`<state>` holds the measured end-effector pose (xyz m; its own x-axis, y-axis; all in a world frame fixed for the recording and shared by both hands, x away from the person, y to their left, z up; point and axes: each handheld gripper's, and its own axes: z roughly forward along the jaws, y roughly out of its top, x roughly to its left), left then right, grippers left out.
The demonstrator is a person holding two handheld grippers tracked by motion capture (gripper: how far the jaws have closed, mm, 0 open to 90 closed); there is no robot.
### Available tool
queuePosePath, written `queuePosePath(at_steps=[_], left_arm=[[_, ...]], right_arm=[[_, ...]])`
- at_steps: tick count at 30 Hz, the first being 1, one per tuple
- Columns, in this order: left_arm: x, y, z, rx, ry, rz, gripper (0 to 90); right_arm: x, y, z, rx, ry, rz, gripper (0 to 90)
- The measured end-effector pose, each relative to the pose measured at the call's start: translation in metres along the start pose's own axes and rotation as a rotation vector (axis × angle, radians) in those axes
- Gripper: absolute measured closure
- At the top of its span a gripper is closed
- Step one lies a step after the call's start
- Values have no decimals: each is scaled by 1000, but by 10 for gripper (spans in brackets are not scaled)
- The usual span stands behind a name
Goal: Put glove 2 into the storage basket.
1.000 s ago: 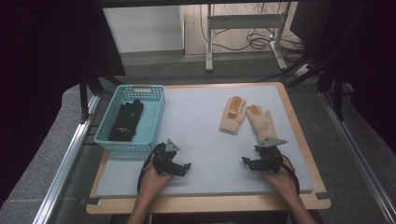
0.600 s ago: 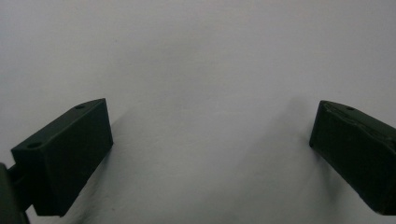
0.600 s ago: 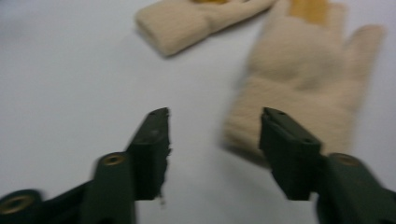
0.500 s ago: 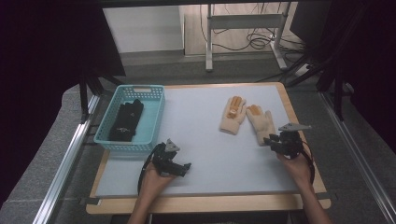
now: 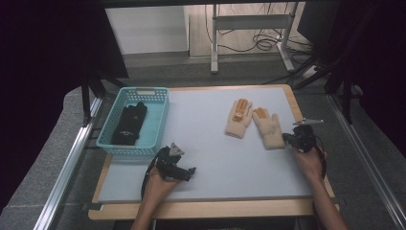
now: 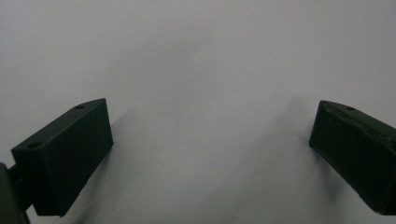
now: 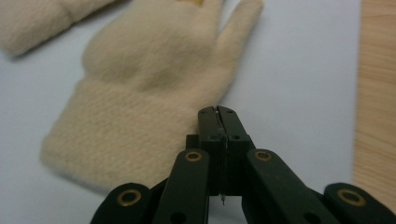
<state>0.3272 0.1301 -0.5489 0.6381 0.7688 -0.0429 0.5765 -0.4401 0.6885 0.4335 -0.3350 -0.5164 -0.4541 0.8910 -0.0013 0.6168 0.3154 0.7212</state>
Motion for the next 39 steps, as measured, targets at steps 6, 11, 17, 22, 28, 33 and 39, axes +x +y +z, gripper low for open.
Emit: queuePosePath(at_steps=[6, 11, 17, 22, 28, 33, 39], left_arm=[[0, 0, 0, -1, 0, -1, 0], [0, 0, 0, 0, 0, -1, 0], [0, 0, 0, 0, 0, -1, 0], [0, 0, 0, 0, 0, -1, 0], [0, 0, 0, 0, 0, 0, 0], [0, 0, 0, 0, 0, 0, 0], [0, 0, 0, -1, 0, -1, 0]], right_arm=[[25, -9, -3, -13, 119, -39, 882], [34, -5, -10, -25, 141, -82, 859], [29, 21, -8, -66, 102, -91, 653], [30, 43, 8, -91, 106, -95, 527], [38, 56, 34, -64, 101, -149, 371], [42, 56, 49, -38, 113, -155, 321], [56, 49, 60, -20, 88, -221, 396]])
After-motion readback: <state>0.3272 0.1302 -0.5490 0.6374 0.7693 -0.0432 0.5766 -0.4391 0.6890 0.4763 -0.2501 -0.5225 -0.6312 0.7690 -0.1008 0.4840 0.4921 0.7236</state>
